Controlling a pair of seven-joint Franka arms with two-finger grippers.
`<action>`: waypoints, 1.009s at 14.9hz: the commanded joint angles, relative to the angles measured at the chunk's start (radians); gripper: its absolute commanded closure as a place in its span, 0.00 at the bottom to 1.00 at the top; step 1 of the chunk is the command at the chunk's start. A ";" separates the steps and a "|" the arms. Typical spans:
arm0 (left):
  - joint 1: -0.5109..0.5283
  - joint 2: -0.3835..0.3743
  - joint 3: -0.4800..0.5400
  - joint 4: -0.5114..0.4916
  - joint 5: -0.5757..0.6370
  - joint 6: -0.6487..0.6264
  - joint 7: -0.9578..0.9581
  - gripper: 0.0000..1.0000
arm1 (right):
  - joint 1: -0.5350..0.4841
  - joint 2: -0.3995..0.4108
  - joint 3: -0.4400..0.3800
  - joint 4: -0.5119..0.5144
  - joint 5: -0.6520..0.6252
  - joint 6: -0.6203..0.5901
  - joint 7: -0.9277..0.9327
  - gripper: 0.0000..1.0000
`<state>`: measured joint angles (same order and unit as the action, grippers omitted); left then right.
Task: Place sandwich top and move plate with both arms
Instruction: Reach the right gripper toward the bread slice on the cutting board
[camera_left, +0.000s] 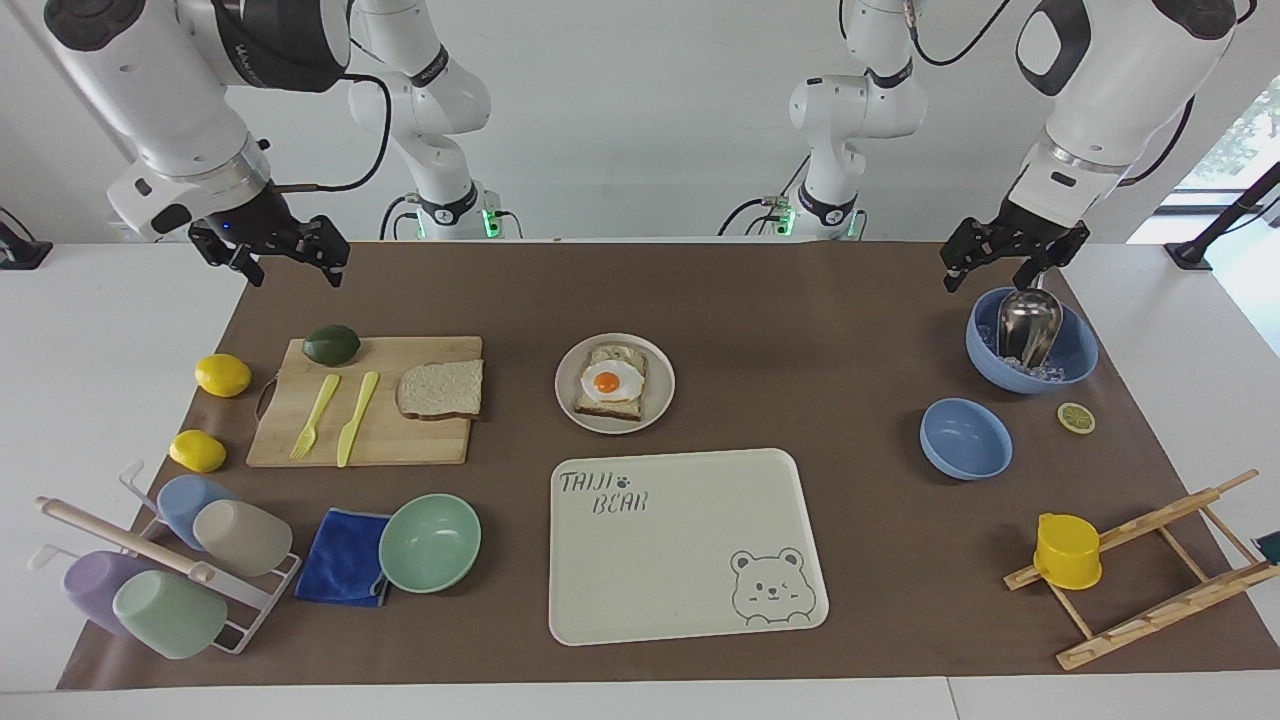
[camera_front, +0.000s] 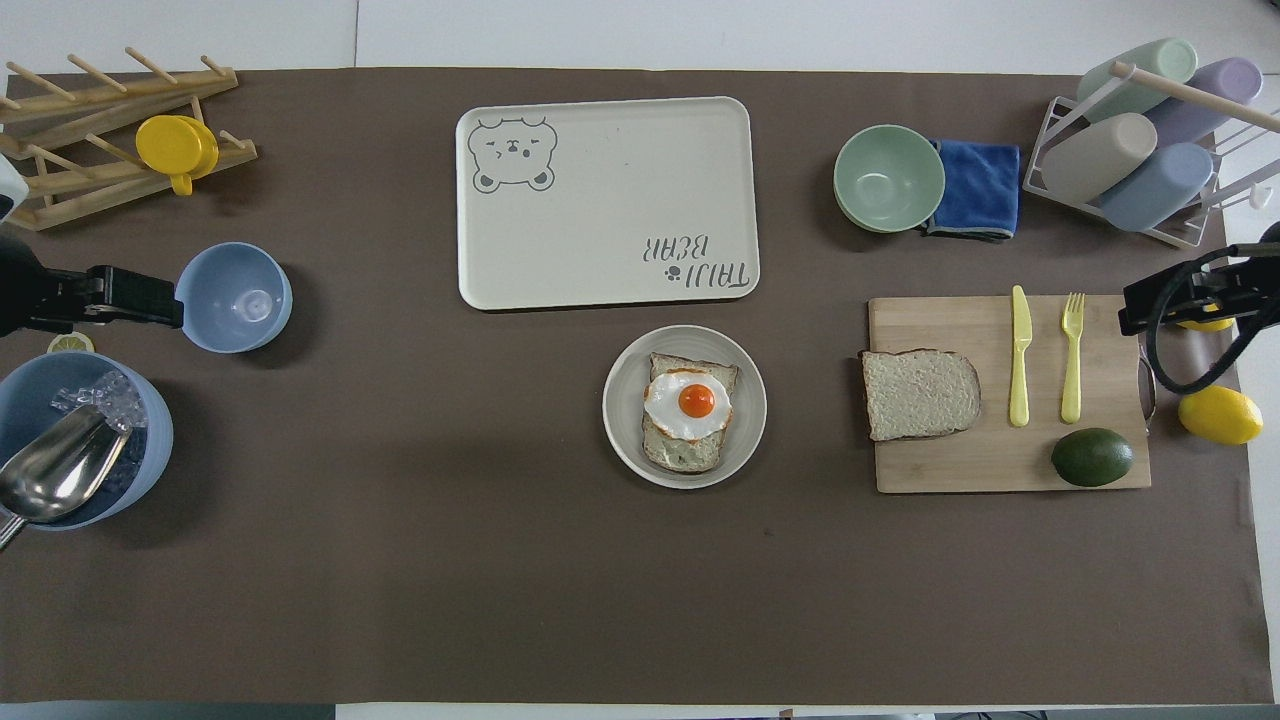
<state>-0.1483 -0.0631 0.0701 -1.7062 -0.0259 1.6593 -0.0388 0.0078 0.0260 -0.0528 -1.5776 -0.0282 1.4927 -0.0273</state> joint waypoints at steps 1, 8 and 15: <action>0.010 -0.008 -0.009 0.002 0.014 -0.009 0.008 0.00 | -0.002 -0.011 0.002 -0.004 0.007 -0.009 -0.017 0.00; 0.010 -0.008 -0.007 0.002 0.014 -0.009 0.008 0.00 | 0.015 -0.026 0.001 -0.028 0.007 -0.009 0.009 0.00; 0.012 -0.008 -0.007 0.002 0.015 -0.009 0.008 0.00 | 0.300 0.007 0.007 -0.213 -0.199 0.138 0.249 0.00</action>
<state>-0.1483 -0.0631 0.0701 -1.7062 -0.0259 1.6593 -0.0388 0.2188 -0.0032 -0.0479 -1.7507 -0.1555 1.6015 0.0943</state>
